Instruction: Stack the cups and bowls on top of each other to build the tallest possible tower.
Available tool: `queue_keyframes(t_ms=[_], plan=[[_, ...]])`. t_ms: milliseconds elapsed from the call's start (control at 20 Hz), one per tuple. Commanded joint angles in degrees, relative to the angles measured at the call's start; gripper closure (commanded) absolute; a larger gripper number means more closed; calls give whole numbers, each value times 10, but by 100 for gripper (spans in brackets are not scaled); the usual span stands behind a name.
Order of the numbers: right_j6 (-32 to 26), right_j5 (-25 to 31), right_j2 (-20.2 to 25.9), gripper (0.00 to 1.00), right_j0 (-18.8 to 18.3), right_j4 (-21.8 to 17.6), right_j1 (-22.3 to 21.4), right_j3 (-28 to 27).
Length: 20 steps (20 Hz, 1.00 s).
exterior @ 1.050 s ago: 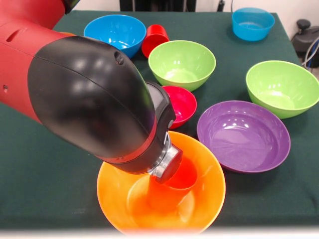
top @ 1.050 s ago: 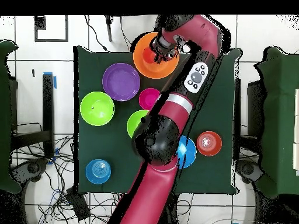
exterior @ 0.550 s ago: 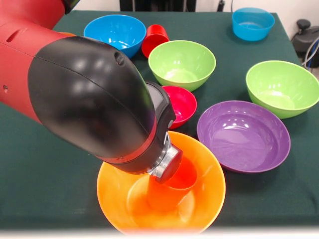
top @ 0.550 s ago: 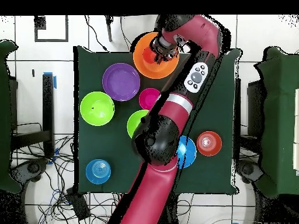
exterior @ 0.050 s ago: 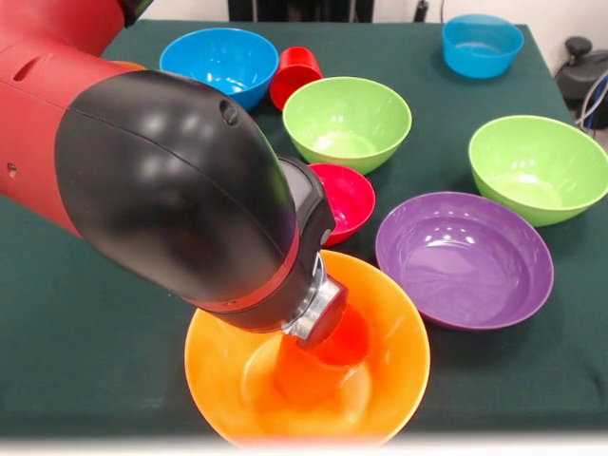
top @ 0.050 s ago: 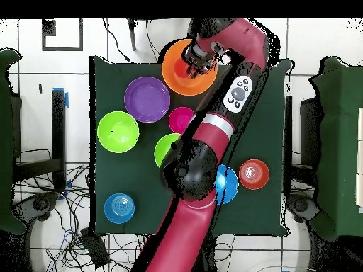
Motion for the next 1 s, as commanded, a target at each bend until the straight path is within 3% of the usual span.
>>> queue_keyframes(t_ms=[50,1000], plan=[[-67,-63,-39,0,-1,-11,-4,-33],[-73,-61,-31,0,0,-13,-3,-35]])
